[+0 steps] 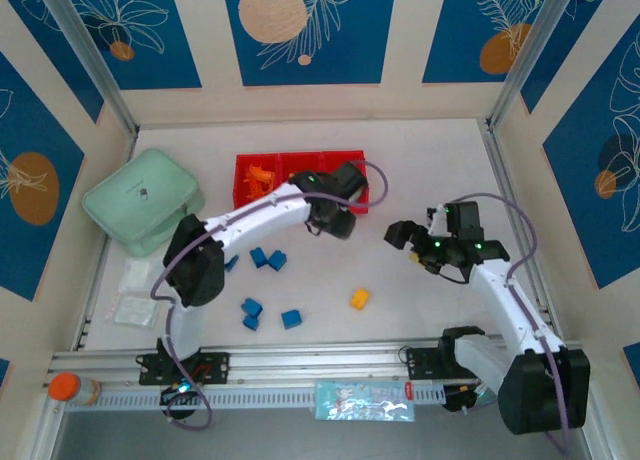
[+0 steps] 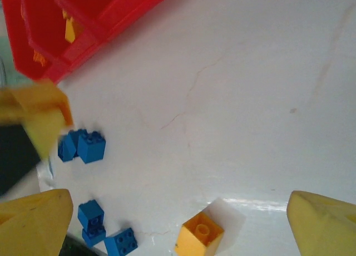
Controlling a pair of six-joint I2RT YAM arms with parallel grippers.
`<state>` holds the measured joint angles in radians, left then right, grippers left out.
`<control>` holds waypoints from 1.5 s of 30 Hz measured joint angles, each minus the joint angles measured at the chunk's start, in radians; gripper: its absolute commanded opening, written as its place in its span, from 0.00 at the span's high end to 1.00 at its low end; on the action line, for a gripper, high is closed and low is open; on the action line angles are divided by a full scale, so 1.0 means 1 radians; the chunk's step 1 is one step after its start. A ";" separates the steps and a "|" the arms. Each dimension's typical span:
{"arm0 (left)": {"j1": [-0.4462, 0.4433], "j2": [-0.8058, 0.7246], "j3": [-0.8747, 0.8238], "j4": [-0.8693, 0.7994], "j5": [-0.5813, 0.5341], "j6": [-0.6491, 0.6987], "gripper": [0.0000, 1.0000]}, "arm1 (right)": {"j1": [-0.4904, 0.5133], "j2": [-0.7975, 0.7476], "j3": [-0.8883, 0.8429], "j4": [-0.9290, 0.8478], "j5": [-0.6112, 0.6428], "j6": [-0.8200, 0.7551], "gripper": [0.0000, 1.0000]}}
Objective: Sort the legos into containers by color
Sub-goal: Place the lego in the container, then pick up the lego from the middle-left of the table.
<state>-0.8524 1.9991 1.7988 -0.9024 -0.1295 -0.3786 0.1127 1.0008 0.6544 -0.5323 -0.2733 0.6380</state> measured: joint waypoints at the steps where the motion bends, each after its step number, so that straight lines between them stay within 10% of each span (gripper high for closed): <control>1: 0.034 0.000 0.013 -0.002 -0.015 0.006 0.63 | 0.027 0.018 0.009 0.010 0.008 0.008 0.01; 11: 0.241 0.162 0.259 -0.019 -0.141 0.044 0.64 | 0.165 0.182 0.100 0.085 0.067 0.045 0.01; 27: 0.245 0.218 0.266 -0.036 -0.095 0.081 0.34 | 0.148 0.198 0.130 0.088 0.095 0.032 0.01; 36: 0.180 0.042 0.097 -0.028 -0.037 0.060 0.29 | 0.068 0.177 0.131 0.037 0.083 -0.002 0.01; 45: -0.074 -0.066 -0.114 -0.003 0.063 -0.044 0.26 | -0.017 0.053 0.067 -0.051 0.060 -0.026 0.01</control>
<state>-0.9260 1.9335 1.6848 -0.9054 -0.0666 -0.4225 0.0956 1.0542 0.7216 -0.5831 -0.2138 0.6125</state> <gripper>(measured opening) 0.736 0.991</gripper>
